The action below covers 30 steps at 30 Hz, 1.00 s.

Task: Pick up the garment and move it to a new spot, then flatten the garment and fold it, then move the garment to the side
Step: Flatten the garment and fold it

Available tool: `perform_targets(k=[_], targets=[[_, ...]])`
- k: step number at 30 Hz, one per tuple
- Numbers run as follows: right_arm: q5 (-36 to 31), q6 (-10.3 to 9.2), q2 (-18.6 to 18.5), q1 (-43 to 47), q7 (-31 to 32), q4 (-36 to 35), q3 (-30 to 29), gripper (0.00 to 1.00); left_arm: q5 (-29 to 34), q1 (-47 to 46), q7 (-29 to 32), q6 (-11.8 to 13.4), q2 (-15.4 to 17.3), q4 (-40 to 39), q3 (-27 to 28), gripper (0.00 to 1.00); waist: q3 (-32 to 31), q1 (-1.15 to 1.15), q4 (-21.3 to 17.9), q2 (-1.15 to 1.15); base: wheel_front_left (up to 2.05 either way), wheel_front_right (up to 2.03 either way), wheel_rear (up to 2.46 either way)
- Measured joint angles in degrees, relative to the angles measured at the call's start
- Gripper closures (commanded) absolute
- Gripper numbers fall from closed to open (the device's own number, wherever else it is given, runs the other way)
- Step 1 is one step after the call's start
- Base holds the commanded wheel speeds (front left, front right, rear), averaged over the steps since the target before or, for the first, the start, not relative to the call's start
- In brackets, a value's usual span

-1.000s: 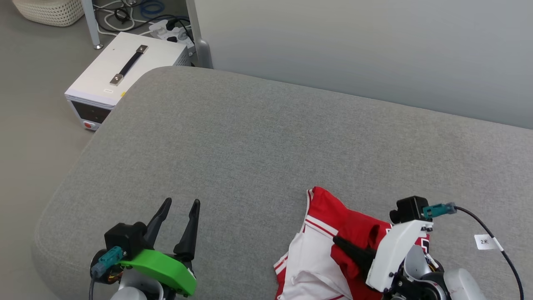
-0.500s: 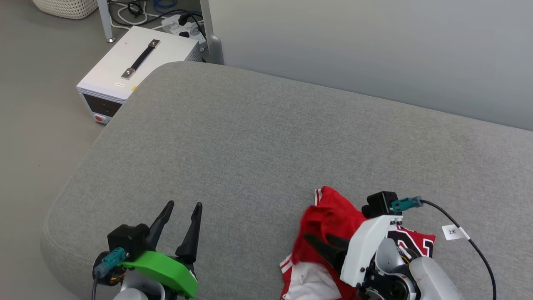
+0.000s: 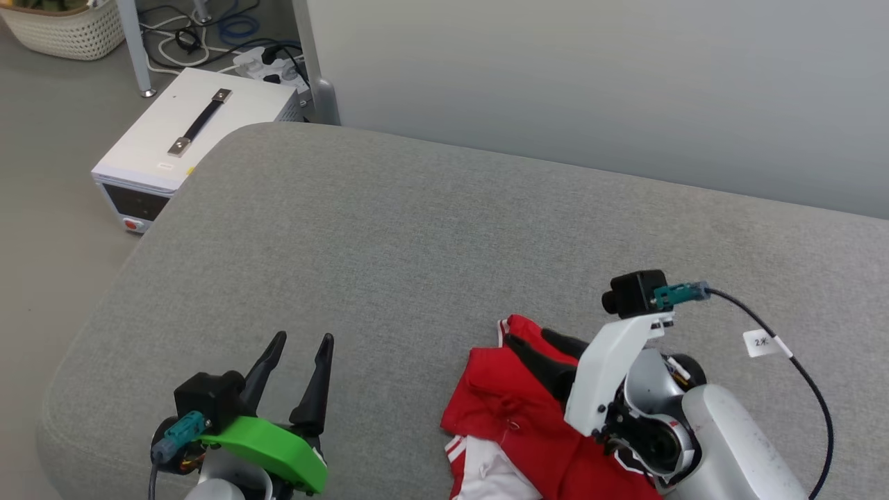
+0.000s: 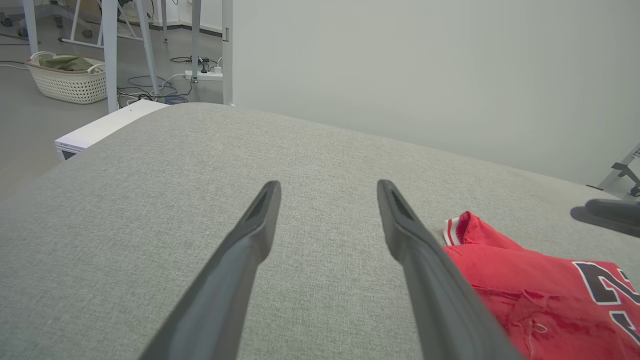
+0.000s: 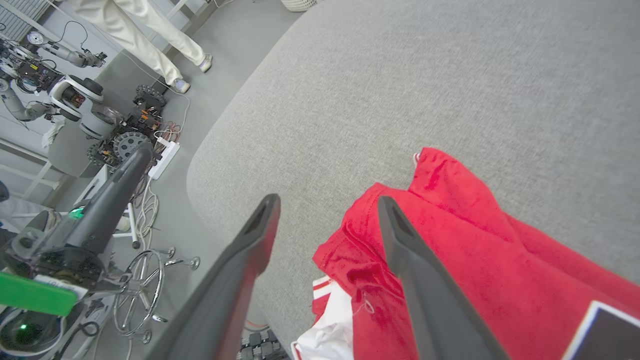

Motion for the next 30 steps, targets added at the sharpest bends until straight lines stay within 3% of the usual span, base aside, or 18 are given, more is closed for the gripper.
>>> perform_targets(k=[3, 7, 12, 17, 23, 30], targets=[[-5.8, 0.0, -1.5, -1.1, -1.2, -3.3, -1.3, 0.0, 0.0, 0.0, 0.0, 0.0, -0.1, -0.5, 0.1, 0.0, -0.2, 0.0, -1.4, 0.0, 0.0, 0.0, 0.0], [-12.9, 0.0, -8.5, -2.2, -6.4, -7.9, -1.3, 0.0, 0.0, 0.0, 0.0, 0.0, -0.5, -1.6, 0.4, 0.0, -0.2, 0.0, -3.7, 0.0, 0.0, 0.0, 0.0], [-17.4, 0.0, -15.3, -1.9, -13.5, -10.3, -3.3, 0.0, 0.0, 0.0, 0.0, 0.0, -1.4, -2.6, 0.8, 0.0, 0.0, 0.0, -6.5, 0.0, 0.0, 0.0, 0.0], [-20.4, 0.0, -18.9, 0.8, -20.0, -12.0, -6.9, 0.0, 0.2, 0.0, 0.0, 0.0, -1.8, -3.7, 1.8, 0.0, 0.1, 0.0, -9.2, 0.0, 0.0, 0.0, 0.0], [-21.7, 0.0, -18.6, 7.3, -25.9, -14.6, -14.0, 0.0, 1.1, 0.1, 0.0, 0.0, -2.6, -4.9, 2.6, 0.0, 0.5, 0.0, -12.1, 0.0, 0.0, 0.0, 0.0], [-24.0, 0.0, -13.7, 15.1, -32.3, -18.9, -18.8, 0.0, 4.0, 2.2, 0.0, 0.0, -3.5, -9.1, 4.2, 0.0, 1.2, 0.0, -14.1, 0.0, 0.0, 0.0, 0.0]])
